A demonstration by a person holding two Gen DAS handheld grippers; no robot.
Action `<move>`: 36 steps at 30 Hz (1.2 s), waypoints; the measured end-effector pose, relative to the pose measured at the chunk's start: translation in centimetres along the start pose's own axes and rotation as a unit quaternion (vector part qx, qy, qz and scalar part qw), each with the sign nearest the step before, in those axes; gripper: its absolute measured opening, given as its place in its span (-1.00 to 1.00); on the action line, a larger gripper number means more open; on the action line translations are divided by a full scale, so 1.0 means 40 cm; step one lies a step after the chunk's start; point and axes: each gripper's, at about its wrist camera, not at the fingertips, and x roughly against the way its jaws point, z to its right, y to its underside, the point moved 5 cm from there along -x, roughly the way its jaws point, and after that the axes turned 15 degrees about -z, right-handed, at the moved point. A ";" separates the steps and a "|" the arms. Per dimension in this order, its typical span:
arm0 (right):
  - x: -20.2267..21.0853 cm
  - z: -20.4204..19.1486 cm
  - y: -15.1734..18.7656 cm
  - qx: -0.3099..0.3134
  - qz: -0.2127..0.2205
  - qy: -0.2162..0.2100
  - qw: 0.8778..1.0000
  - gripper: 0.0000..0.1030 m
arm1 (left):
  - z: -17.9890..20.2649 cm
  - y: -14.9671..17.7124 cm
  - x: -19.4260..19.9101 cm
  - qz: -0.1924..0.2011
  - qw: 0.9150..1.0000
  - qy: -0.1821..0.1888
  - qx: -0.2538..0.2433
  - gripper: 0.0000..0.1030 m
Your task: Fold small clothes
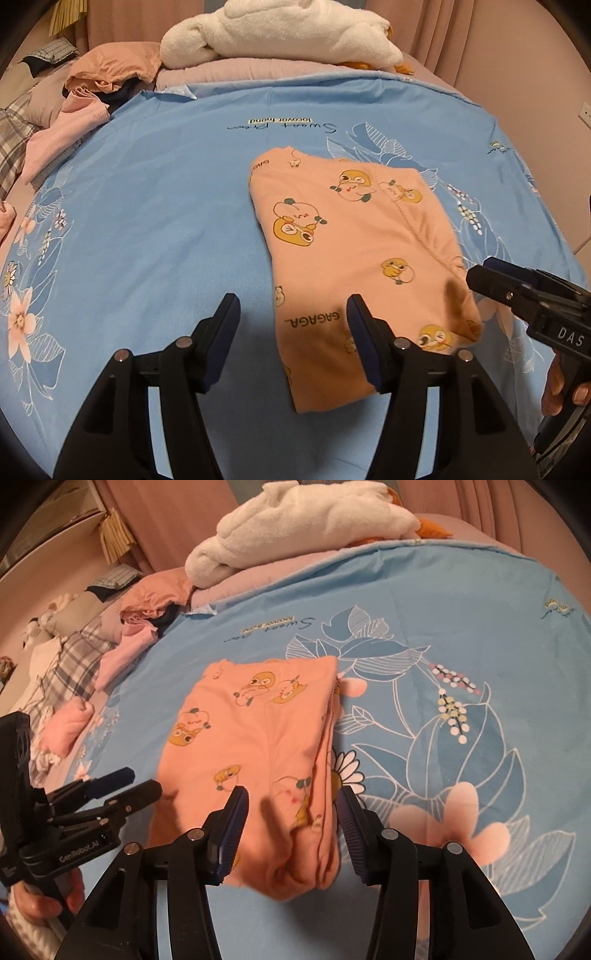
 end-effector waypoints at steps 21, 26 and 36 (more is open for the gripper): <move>0.125 -0.072 0.073 0.034 0.048 0.016 0.998 0.57 | 0.063 0.059 0.129 0.022 1.000 0.001 0.009 0.71; 0.154 -0.086 0.090 0.040 0.059 0.013 0.997 0.79 | 0.070 0.074 0.157 0.028 0.999 -0.014 0.010 0.93; 0.205 -0.119 0.119 0.060 0.077 0.023 0.995 0.94 | 0.092 0.100 0.208 0.040 0.999 -0.022 0.009 0.99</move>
